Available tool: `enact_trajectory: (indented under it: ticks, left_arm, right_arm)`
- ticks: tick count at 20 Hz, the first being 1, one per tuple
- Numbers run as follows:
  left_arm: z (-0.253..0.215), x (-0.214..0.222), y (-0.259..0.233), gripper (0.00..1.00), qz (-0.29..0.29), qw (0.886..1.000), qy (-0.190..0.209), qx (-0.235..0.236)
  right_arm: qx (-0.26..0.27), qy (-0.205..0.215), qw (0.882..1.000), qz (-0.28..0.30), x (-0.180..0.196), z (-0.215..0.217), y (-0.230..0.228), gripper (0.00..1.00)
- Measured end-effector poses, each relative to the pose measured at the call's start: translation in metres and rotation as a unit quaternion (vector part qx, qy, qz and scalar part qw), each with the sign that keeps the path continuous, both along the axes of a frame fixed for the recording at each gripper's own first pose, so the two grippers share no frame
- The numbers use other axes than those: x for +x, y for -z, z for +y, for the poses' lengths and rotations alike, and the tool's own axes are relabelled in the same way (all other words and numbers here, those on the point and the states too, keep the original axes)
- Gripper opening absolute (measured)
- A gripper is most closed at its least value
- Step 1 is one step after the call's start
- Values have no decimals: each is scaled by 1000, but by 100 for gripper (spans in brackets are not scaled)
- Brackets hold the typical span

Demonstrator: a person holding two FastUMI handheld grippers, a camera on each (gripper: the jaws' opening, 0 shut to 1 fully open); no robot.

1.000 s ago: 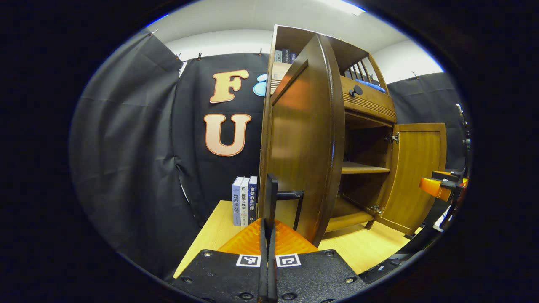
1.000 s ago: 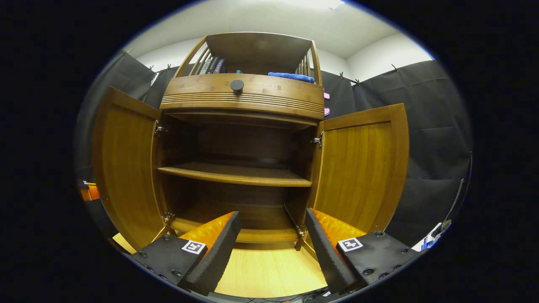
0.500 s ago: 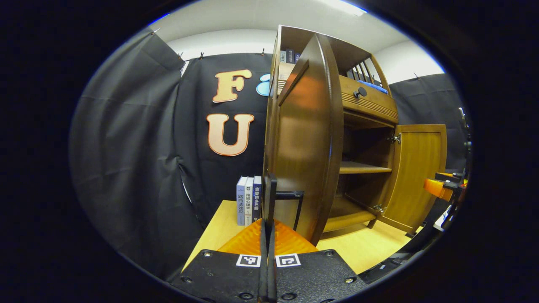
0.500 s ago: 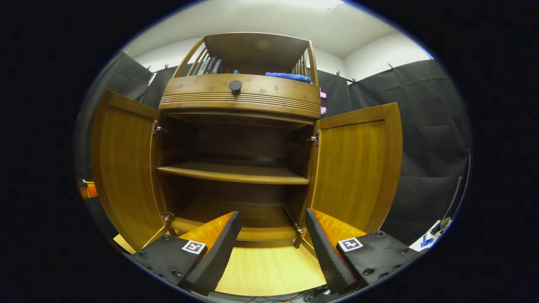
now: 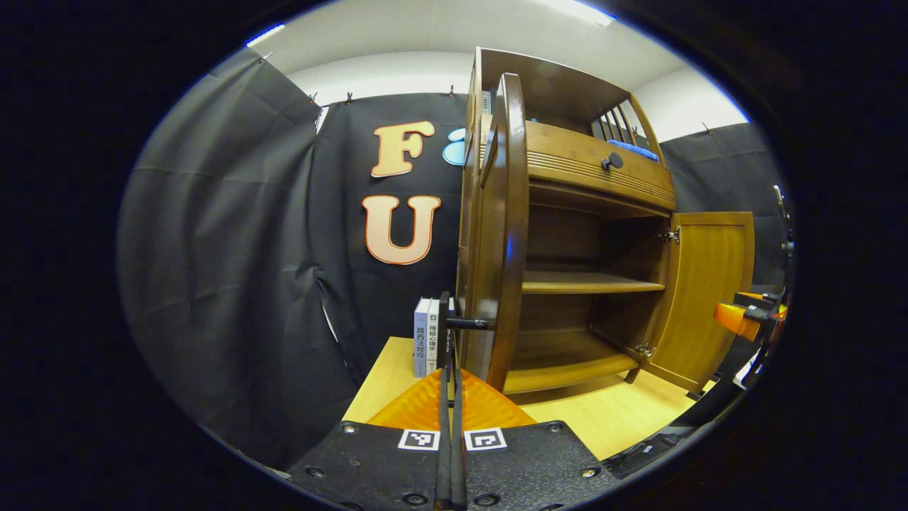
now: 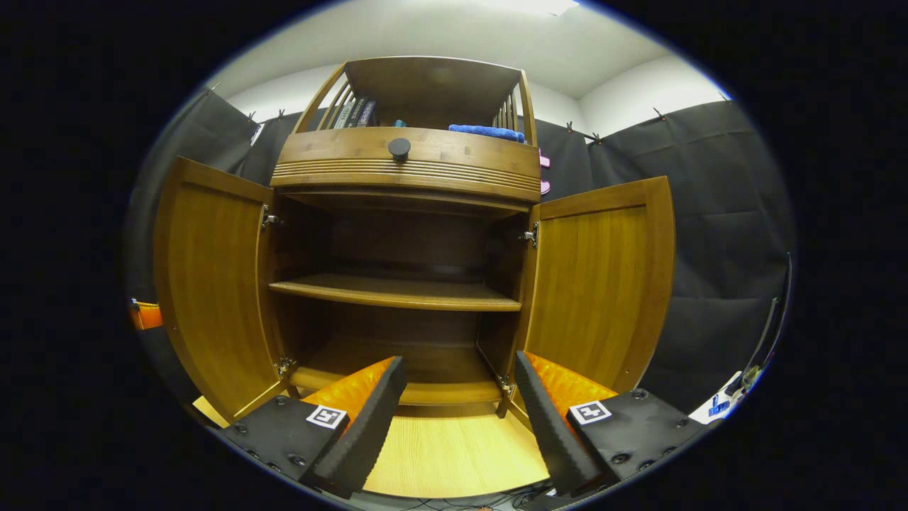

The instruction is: Open the right door of the double-door shoe cabinet with the right hand, and open the left door with the left hand.

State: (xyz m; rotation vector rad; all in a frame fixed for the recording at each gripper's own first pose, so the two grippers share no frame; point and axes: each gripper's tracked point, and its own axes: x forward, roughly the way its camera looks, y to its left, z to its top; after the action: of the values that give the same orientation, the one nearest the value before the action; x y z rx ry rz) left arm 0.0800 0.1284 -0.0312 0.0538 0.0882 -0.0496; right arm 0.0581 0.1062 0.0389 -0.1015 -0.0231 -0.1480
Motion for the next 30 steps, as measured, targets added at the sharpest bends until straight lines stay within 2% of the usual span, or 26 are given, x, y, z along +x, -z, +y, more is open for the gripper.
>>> enact_trajectory:
  ticks: [3,8,12,13,14,17,18,21,22,23,24,26,27,28,29,30]
  left_arm:
    - [1,-2,-2,2,-7,1000,-17,-11]
    - [5,-3,-4,0,-16,1000,-26,0]
    - [0,-6,-1,7,-9,999,-34,-20]
    - [-2,-8,0,15,-6,999,-35,-24]
    - [-3,-9,1,14,-4,999,-35,-28]
    - [-2,-10,2,30,-2,999,-41,-29]
    - [-2,-10,1,31,-4,999,-41,-29]
    - [-3,-9,0,52,-8,999,-39,-26]
    - [-3,-8,-1,53,-10,999,-36,-25]
    - [-4,-8,-1,60,-11,999,-35,-25]
    - [-5,-8,-1,61,-11,999,-34,-24]
    - [-5,-7,-2,72,-14,999,-31,-22]
    - [-5,-7,-2,68,-15,999,-30,-22]
    - [-6,-6,-3,82,-15,999,-30,-23]
    - [-7,-6,-2,73,-14,999,-29,-25]
    - [-8,-6,-2,73,-14,999,-28,-26]
  right_arm:
    - [0,2,1000,1,-4,-2,2,94]
    - [4,4,1000,6,-10,-9,7,94]
    - [5,3,1000,7,-12,-11,7,94]
    - [5,3,1000,8,-12,-11,7,94]
    - [5,3,1000,9,-12,-12,8,94]
    - [5,1,1000,12,-13,-12,9,94]
    - [5,1,1000,12,-13,-14,10,94]
    - [7,1,1000,12,-13,-14,9,94]
    - [7,0,1000,11,-12,-14,9,94]
    - [8,0,1000,11,-12,-14,9,94]
    - [8,0,1000,11,-12,-14,9,94]
    - [8,-1,1000,12,-12,-14,10,94]
    - [9,-1,1000,12,-12,-14,10,94]
    - [10,-1,1000,12,-12,-13,10,94]
    - [10,-1,1000,12,-13,-14,11,94]
    - [10,0,1000,12,-13,-15,10,94]
